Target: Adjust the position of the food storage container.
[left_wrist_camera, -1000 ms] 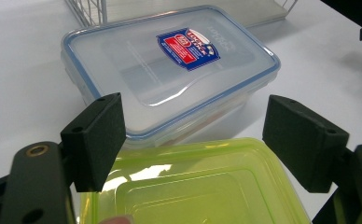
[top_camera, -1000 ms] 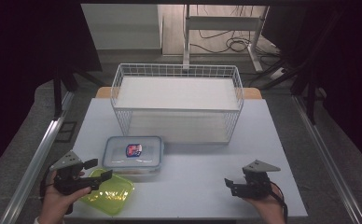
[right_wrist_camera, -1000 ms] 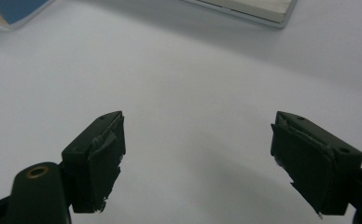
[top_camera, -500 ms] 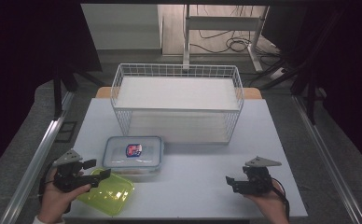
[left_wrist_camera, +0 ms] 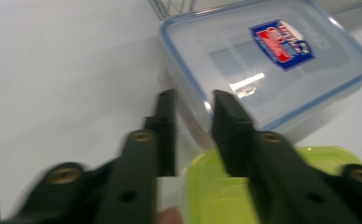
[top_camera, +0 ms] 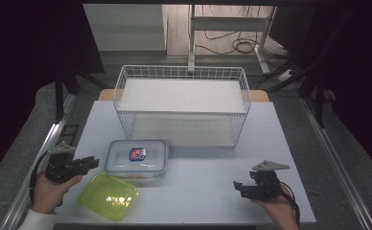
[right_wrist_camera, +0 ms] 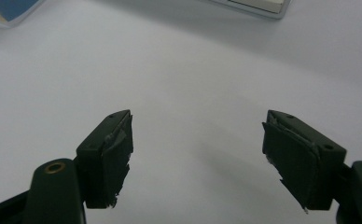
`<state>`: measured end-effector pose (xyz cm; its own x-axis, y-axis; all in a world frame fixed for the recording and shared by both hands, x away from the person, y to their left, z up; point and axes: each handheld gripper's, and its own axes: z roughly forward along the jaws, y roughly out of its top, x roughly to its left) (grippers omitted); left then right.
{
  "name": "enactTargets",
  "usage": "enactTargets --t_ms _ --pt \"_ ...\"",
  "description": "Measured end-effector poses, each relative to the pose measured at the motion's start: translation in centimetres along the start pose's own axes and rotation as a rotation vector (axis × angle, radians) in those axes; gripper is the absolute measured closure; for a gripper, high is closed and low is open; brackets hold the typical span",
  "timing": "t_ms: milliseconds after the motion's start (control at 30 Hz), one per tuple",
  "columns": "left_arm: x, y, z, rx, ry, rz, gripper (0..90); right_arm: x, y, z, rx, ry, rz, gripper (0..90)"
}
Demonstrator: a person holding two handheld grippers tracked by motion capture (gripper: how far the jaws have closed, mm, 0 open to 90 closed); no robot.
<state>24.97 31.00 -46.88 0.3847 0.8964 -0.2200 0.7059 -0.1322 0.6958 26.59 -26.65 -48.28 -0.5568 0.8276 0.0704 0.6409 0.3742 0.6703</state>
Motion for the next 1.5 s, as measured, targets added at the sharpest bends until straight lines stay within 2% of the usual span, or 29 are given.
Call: enactTargets --t_ms 67,167,300,367,600,667,933,1100,1500 --pt "0.5 0.3 0.5 0.028 0.001 -0.004 85.2 0.0 0.0 -0.1 -0.004 -0.002 0.002 24.5" --pt "1.3 0.9 1.6 0.066 0.009 -0.013 89.7 -0.1 0.0 -0.1 -0.009 -0.008 0.004 24.1" --pt "1.7 1.4 2.9 0.104 0.002 -0.021 90.0 -0.1 -0.1 -0.1 -0.009 -0.013 0.004 24.0" --pt "1.7 1.6 3.5 0.13 0.004 -0.013 90.0 -0.2 -0.1 0.0 -0.007 -0.015 0.004 23.8" --pt "1.4 1.7 4.7 0.169 -0.007 0.002 90.0 -0.2 -0.3 0.1 -0.002 -0.018 0.003 23.6" --pt "1.3 1.8 4.8 0.169 -0.024 0.002 90.0 -0.3 -0.3 0.0 -0.004 -0.021 0.002 23.6" --pt "0.9 2.0 4.8 0.165 -0.006 0.013 90.0 -0.3 -0.2 0.0 -0.007 -0.026 0.001 23.5" --pt "0.7 2.2 5.1 0.159 -0.015 0.012 90.0 -0.2 -0.2 0.0 -0.005 -0.025 -0.003 23.5" --pt "-1.1 2.9 6.2 0.172 -0.048 0.046 90.0 -0.2 -0.2 0.0 -0.004 -0.025 -0.004 23.5"
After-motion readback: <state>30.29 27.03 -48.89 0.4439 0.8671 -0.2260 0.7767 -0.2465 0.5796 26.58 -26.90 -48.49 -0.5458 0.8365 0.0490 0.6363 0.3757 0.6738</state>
